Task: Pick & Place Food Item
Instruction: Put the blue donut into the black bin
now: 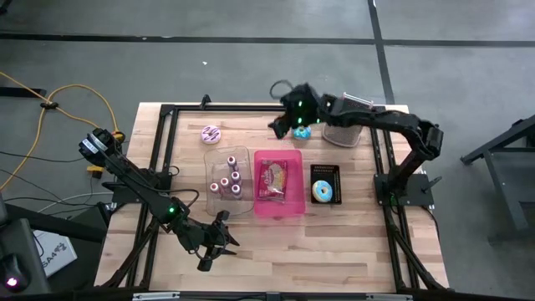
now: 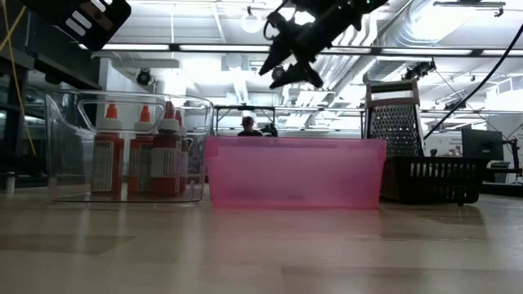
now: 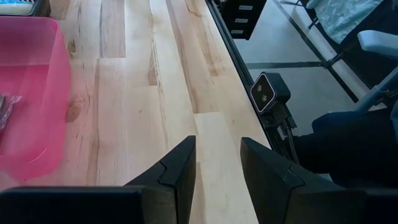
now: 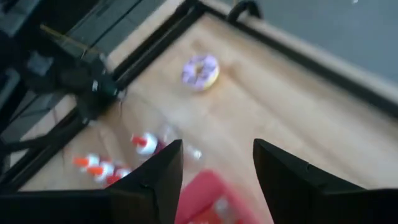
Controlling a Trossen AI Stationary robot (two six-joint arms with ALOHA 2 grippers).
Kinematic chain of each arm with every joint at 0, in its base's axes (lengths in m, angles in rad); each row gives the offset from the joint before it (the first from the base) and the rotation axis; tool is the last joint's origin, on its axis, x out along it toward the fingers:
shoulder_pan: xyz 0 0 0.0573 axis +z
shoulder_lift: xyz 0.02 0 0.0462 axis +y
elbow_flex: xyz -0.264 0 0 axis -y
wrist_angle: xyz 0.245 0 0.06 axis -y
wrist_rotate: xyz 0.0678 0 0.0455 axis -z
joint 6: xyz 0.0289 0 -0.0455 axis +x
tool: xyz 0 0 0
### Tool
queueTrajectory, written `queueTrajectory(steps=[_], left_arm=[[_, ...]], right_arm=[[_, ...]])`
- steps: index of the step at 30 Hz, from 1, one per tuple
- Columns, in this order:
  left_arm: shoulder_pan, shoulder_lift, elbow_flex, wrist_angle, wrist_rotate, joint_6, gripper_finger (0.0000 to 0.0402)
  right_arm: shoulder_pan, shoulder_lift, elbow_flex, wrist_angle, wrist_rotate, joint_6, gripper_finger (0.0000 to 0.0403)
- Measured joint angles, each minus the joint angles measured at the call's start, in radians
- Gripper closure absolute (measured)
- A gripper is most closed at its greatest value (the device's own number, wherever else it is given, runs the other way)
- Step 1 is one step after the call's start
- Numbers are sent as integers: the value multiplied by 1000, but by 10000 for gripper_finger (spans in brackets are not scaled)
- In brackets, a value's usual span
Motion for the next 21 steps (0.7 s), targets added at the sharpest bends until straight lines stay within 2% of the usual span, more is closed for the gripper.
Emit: queueTrajectory(steps=[8,14,21], left_arm=[[34,0,0,0,-2,-7,279],[36,0,0,0,-2,-8,279],[36,0,0,0,-1,-23,279]], right_arm=[[-111,27,185,-193,6,-104,220],[-119,72,198,-319,107,-172,220],[-109,209,196,-376,129,-216,220]])
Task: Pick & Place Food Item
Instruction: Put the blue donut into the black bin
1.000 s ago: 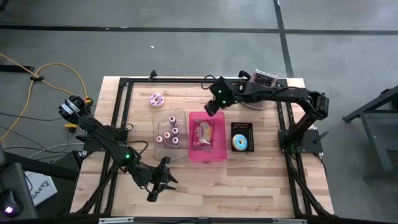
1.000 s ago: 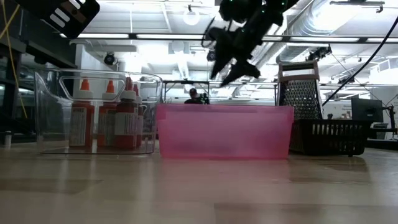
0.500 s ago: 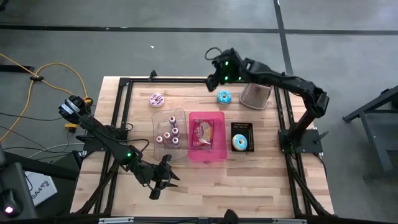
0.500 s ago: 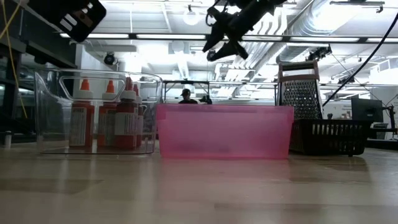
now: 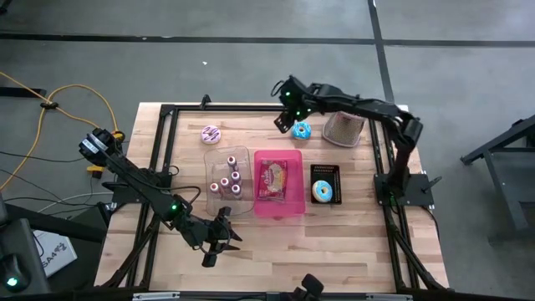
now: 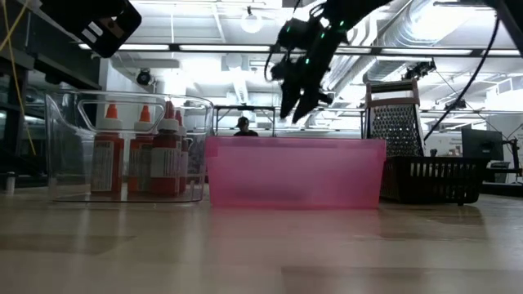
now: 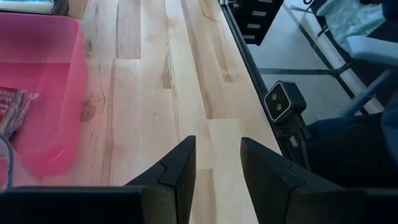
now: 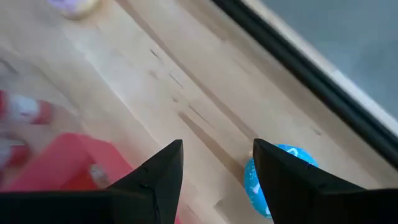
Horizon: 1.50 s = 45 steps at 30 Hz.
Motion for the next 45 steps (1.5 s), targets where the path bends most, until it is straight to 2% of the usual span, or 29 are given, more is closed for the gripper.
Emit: queueTrajectory(steps=[5,12,16,26,45], left_arm=[[0,0,0,0,0,0,279],[0,0,0,0,1,0,279],[0,0,0,0,1,0,279],[0,0,0,0,1,0,279],[0,0,0,0,1,0,279]], right_arm=[[-6,70,0,-15,15,35,220],[-8,83,0,-108,122,72,220],[-6,83,-1,-131,87,104,220],[-14,83,-73,-120,96,124,220],[-7,84,-203,8,103,112,220]])
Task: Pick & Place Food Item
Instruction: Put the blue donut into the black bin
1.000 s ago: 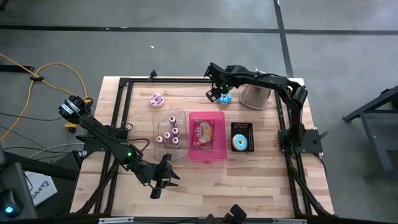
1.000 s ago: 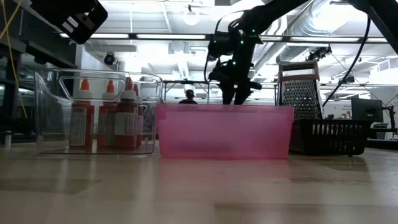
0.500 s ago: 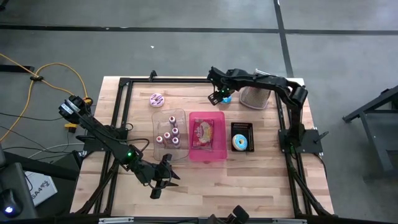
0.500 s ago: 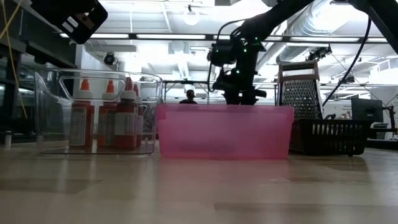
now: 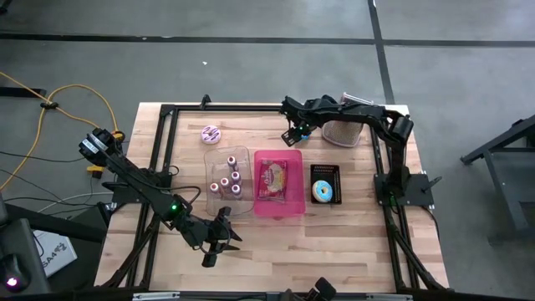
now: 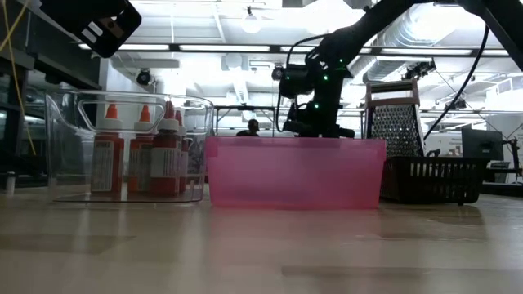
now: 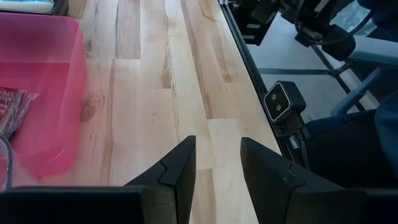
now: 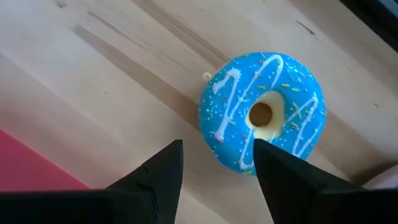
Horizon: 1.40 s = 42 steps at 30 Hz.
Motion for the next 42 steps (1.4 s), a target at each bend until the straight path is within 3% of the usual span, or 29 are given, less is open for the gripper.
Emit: queueTrajectory(steps=[37,42], left_arm=[[0,0,0,0,0,0,279],[0,0,0,0,0,0,279]], right_arm=[[-24,0,-113,168,-7,-86,220],[-26,0,-113,169,-7,-94,236]])
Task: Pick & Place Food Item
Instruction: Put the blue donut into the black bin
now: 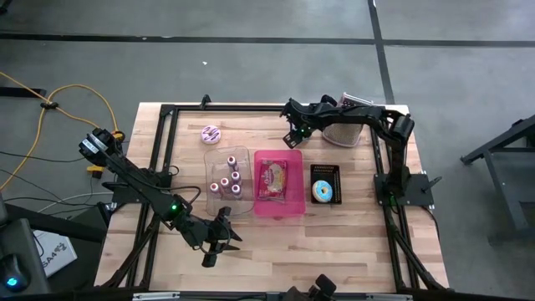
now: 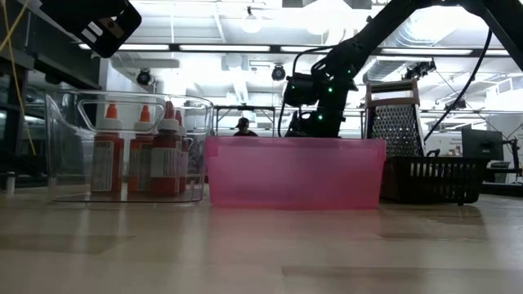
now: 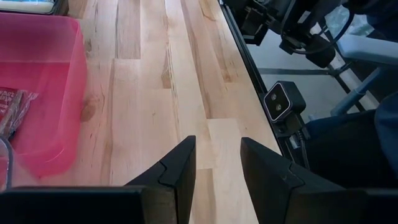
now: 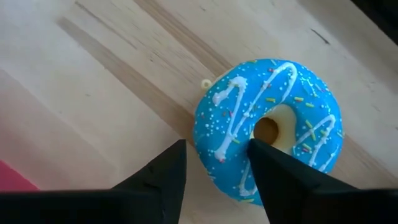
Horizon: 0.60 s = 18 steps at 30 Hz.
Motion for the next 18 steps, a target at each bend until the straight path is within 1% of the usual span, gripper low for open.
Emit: queueTrajectory(steps=[10,18], left_arm=[[0,0,0,0,0,0,279],[0,0,0,0,0,0,279]], right_arm=[[0,0,0,0,4,-11,293],[0,0,0,0,4,-12,323]])
